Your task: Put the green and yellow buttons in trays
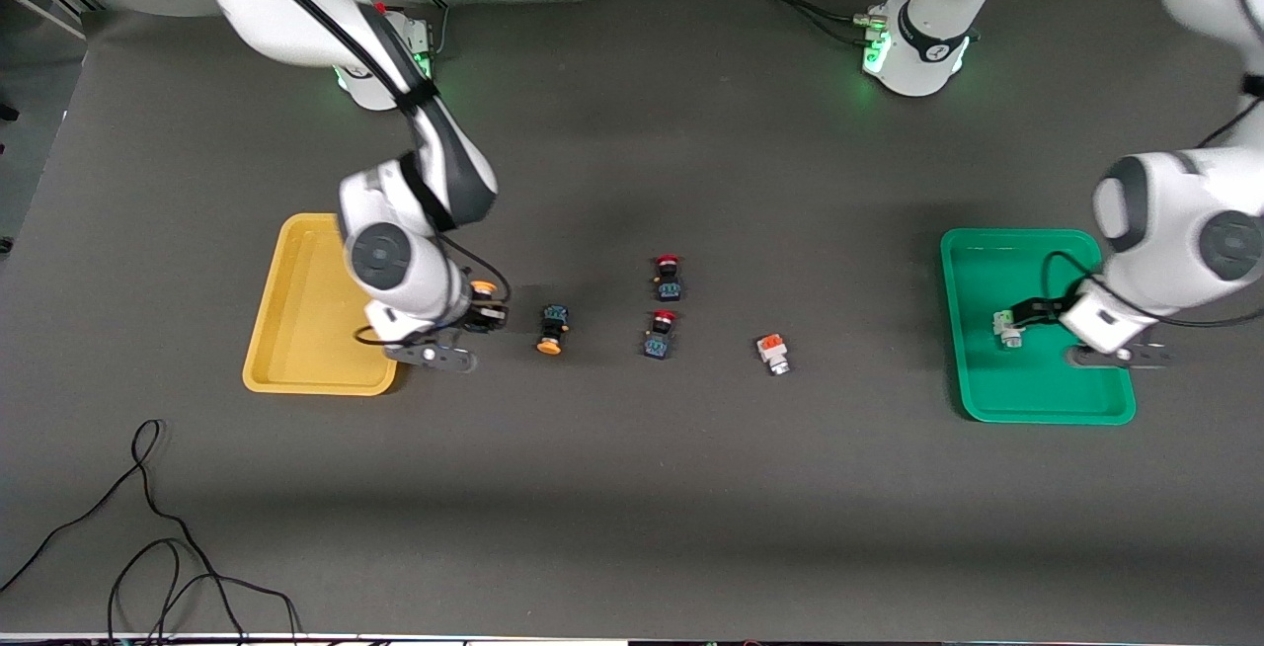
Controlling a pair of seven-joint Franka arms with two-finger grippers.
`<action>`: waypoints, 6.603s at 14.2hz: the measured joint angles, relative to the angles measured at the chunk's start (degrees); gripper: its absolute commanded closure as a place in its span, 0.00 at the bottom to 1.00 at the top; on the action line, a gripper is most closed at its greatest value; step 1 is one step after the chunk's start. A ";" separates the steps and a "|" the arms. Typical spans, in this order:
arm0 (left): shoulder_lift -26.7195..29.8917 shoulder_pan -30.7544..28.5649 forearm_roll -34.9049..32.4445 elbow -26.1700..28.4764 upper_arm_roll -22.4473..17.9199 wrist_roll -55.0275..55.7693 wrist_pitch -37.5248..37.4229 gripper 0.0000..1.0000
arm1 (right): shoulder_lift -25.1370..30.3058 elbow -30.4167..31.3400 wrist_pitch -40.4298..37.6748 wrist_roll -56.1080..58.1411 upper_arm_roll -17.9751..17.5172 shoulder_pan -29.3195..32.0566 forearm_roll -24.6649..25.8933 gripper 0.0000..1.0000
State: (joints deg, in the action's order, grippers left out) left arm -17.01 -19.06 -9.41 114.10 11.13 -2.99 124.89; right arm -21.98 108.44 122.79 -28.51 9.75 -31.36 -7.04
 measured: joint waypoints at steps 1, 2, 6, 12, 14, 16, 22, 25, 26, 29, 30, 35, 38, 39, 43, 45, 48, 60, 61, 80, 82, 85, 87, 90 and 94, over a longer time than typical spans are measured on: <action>0.60 0.16 0.01 -4.31 0.29 -0.14 -5.57 0.00 | 2.52 -0.14 -3.51 2.47 1.18 0.59 0.00 1.00; 0.95 0.56 0.07 -8.09 0.60 -0.19 -9.59 0.00 | 5.02 -0.13 -6.66 5.72 3.13 1.00 0.00 1.00; 0.01 7.05 1.65 -11.34 1.59 4.40 -12.30 0.00 | 11.37 1.78 -12.98 21.65 13.61 1.86 0.00 1.00; -6.73 29.27 1.94 -11.39 2.24 31.08 -4.24 0.00 | 10.27 16.60 5.81 30.54 18.36 1.87 -0.05 1.00; -7.71 34.08 1.93 -11.44 2.19 38.85 -1.77 0.00 | 8.49 20.63 12.02 30.54 18.26 0.99 -1.51 1.00; -8.53 35.54 1.92 -11.40 2.13 45.11 -0.01 0.00 | 6.10 22.53 16.06 30.54 18.21 -0.65 -4.94 1.00; -17.98 35.14 1.79 -11.23 0.95 56.37 11.32 0.00 | 1.95 22.79 18.97 30.54 18.22 -2.69 -8.04 0.00; -20.63 35.25 1.74 -11.34 1.07 57.08 13.24 0.32 | 2.74 22.48 18.72 30.21 18.26 -2.69 -8.49 0.00; -20.74 35.36 1.67 -11.36 1.14 57.14 13.24 0.55 | 3.70 22.17 18.13 29.07 18.26 -2.70 -8.72 0.00; -20.73 35.71 1.48 -11.47 1.20 57.49 13.24 0.97 | 8.52 19.08 11.78 21.91 18.19 -3.65 -8.76 0.00; -20.73 35.71 1.47 -11.53 1.19 57.60 13.23 0.97 | 9.67 16.69 7.84 19.33 18.17 -4.60 -8.76 0.00; -17.68 34.54 1.60 -15.31 1.06 57.70 5.48 1.00 | 8.66 4.74 -1.89 4.59 17.62 -10.99 -8.76 0.00; -10.03 31.83 6.40 -20.62 1.19 49.59 -10.76 1.00 | 2.76 -0.75 -1.90 -3.72 17.29 -15.85 -9.14 0.00; -7.32 30.26 7.83 -21.43 1.14 44.76 -15.79 1.00 | 0.25 -2.80 -1.86 -4.78 17.08 -16.76 -10.56 0.00; -0.75 17.68 8.56 -20.79 0.67 22.96 -29.65 1.00 | -9.80 -9.43 -0.42 -7.27 14.42 -17.57 -15.01 0.00; 0.51 8.93 6.06 -19.18 0.26 10.95 -30.48 1.00 | -14.09 -11.09 2.90 -9.63 13.82 -19.35 -15.22 0.00; 0.70 -0.87 0.92 -16.64 0.10 -1.19 -26.60 1.00 | -18.51 -11.80 7.56 -10.75 13.38 -21.24 -15.41 0.00; -5.72 -9.13 -6.28 9.42 0.05 -5.59 13.53 0.00 | -21.79 -12.74 11.28 -10.99 13.44 -21.69 -15.51 1.00; -5.64 -9.13 -6.60 9.05 0.08 -5.60 13.44 0.00 | -21.30 -13.15 10.79 -10.99 13.85 -21.67 -15.53 1.00; 16.49 7.18 9.70 -21.84 -1.62 -4.63 -39.66 0.00 | 0.98 8.77 -5.26 47.46 49.71 -21.03 -11.89 1.00; 16.77 17.09 9.85 -21.81 -8.08 -1.98 -39.66 0.00 | 0.97 15.33 3.70 50.24 49.73 -21.05 -11.92 1.00; 16.78 25.39 9.89 -21.79 -13.61 0.45 -39.62 0.00 | 0.91 20.92 11.83 51.84 49.27 -21.12 -12.02 1.00; 16.79 26.79 9.94 -22.10 -14.76 0.88 -39.56 0.00 | 0.78 23.12 15.66 52.28 48.53 -21.17 -12.15 1.00; 16.80 26.89 10.09 -22.68 -14.91 0.89 -39.56 0.00 | 0.23 25.10 18.87 53.67 46.82 -21.26 -15.46 1.00; 16.80 26.90 10.10 -22.68 -15.02 0.91 -39.56 0.00 | -3.61 25.85 20.01 64.84 45.28 -21.27 -30.26 1.00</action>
State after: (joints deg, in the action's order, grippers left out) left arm -0.21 7.84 0.69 91.41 -3.89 -2.08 85.33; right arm -25.59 134.28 142.80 36.34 55.03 -52.63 -37.31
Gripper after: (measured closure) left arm 0.000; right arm 0.665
